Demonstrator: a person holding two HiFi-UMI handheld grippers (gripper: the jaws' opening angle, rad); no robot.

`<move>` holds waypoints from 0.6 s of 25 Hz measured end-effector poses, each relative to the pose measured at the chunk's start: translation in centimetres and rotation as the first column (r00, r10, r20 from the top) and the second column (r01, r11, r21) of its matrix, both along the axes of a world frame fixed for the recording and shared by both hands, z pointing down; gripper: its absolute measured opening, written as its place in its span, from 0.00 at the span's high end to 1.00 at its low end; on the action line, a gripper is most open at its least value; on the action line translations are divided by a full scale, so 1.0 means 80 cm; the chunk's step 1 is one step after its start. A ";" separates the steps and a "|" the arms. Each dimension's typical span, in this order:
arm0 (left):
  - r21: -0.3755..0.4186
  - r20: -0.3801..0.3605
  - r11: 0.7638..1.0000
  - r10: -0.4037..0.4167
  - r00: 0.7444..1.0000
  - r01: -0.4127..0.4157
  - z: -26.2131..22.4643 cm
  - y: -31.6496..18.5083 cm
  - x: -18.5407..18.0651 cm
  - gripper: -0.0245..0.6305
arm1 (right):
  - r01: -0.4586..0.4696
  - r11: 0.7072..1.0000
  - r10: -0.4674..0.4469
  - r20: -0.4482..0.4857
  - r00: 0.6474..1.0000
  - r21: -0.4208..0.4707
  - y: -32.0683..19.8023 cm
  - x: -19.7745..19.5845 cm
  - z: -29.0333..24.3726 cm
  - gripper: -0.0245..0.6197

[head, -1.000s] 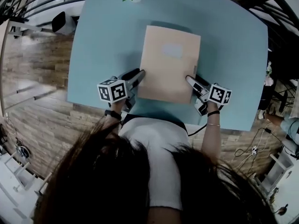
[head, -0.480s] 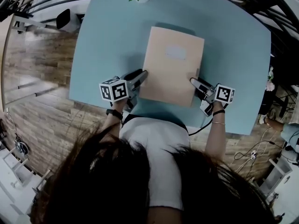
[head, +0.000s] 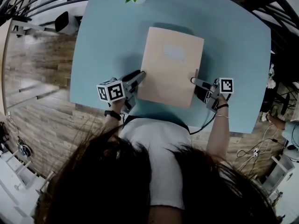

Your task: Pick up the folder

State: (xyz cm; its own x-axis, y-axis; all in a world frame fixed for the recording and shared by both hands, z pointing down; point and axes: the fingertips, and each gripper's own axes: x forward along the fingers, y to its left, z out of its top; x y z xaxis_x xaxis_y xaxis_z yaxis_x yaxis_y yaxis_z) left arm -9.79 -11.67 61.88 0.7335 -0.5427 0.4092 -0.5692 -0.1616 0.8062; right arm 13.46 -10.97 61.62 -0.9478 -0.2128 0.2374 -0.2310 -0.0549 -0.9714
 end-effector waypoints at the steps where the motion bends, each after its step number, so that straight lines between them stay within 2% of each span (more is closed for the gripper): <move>1: -0.003 -0.004 1.000 0.002 1.000 -0.002 -0.001 -0.001 0.000 0.66 | 0.015 1.000 -0.015 0.007 1.000 -0.001 0.000 -0.002 -0.002 0.47; 4: -0.008 -0.020 1.000 0.007 1.000 -0.007 -0.001 -0.003 0.000 0.66 | 0.008 1.000 -0.008 0.040 0.999 0.002 -0.001 -0.005 -0.008 0.47; 9: -0.026 -0.033 1.000 0.005 0.999 -0.006 0.000 -0.001 -0.003 0.65 | -0.075 0.996 0.069 0.126 0.990 0.045 -0.014 0.002 -0.017 0.47; 12: -0.029 -0.041 1.000 0.008 0.999 -0.009 -0.002 0.000 -0.004 0.65 | -0.025 0.998 0.016 0.152 0.988 0.058 -0.011 -0.010 -0.021 0.47; 15: -0.031 -0.030 1.000 0.000 1.000 -0.001 -0.003 0.000 -0.007 0.65 | 0.042 0.997 -0.054 0.182 0.982 0.067 -0.007 -0.048 -0.023 0.47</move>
State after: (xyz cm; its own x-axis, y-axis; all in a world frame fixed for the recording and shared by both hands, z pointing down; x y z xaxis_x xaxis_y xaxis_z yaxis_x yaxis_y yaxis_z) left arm -10.35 -11.63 61.64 0.7459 -0.5298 0.4037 -0.5447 -0.1365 0.8275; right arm 9.66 -11.51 59.74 -0.9835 -0.1750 0.0460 -0.0493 0.0145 -0.9987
